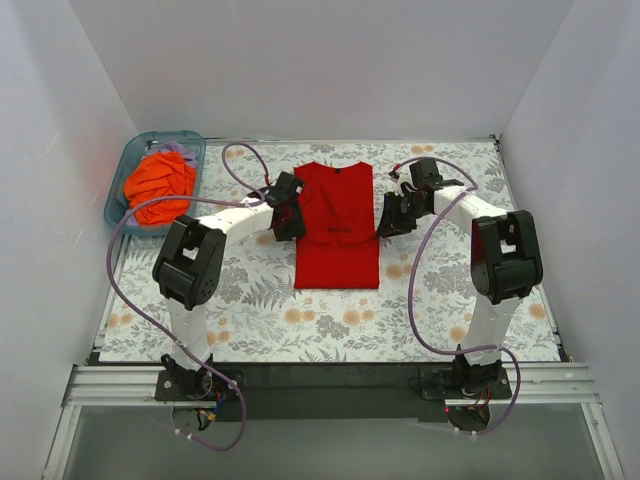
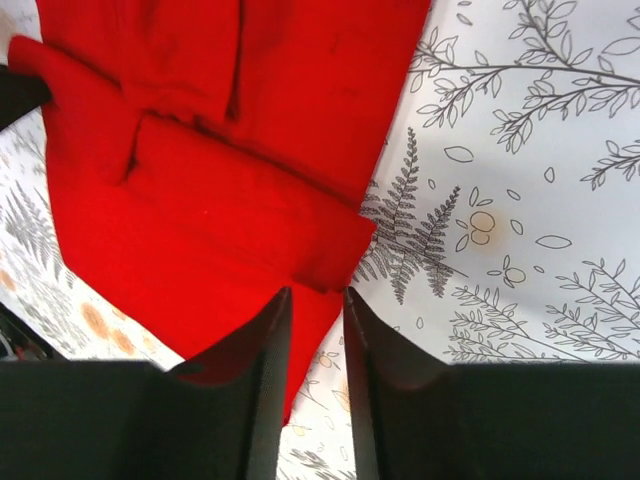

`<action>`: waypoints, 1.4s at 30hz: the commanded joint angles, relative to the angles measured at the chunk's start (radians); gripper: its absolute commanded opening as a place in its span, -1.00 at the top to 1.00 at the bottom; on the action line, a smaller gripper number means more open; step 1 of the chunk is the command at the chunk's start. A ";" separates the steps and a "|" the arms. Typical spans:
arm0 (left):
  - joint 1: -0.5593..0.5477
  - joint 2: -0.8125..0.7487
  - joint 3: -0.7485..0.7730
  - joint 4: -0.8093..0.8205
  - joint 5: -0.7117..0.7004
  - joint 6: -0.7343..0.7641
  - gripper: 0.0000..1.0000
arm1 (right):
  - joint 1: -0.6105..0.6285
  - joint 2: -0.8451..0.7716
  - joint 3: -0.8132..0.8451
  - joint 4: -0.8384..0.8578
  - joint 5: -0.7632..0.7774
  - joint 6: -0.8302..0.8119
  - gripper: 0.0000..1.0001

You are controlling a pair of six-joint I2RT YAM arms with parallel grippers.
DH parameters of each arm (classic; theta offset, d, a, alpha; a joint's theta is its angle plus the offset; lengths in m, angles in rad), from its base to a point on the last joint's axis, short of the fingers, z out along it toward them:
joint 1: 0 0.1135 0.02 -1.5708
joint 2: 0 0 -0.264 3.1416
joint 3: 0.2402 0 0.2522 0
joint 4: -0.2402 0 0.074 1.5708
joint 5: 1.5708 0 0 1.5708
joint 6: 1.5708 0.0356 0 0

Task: Fold and stack the t-shirts
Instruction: Fold the tshirt

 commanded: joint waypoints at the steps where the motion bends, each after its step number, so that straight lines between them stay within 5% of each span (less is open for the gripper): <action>1: 0.007 -0.055 0.025 0.023 -0.023 0.014 0.15 | -0.006 -0.060 0.014 0.060 0.015 0.014 0.28; 5: -0.017 -0.150 -0.015 0.026 -0.043 0.011 -0.18 | 0.026 -0.174 -0.054 0.106 0.114 0.025 0.21; 8: -0.075 -0.240 -0.080 0.029 -0.083 -0.010 -0.19 | 0.076 -0.254 -0.130 0.158 0.140 0.029 0.24; 15: -0.214 -0.248 -0.200 0.068 -0.048 -0.078 0.53 | 0.181 -0.259 -0.235 0.268 0.107 0.054 0.79; 19: -0.246 -0.185 -0.220 0.068 -0.007 -0.104 0.63 | 0.208 -0.201 -0.247 0.322 0.082 0.074 0.85; 31: -0.248 -0.112 -0.268 0.031 0.067 -0.121 0.63 | 0.221 -0.006 -0.157 0.385 0.102 0.043 0.85; 42: -0.248 -0.159 -0.297 -0.020 0.116 -0.133 0.63 | 0.126 0.122 0.164 0.387 0.092 0.041 0.76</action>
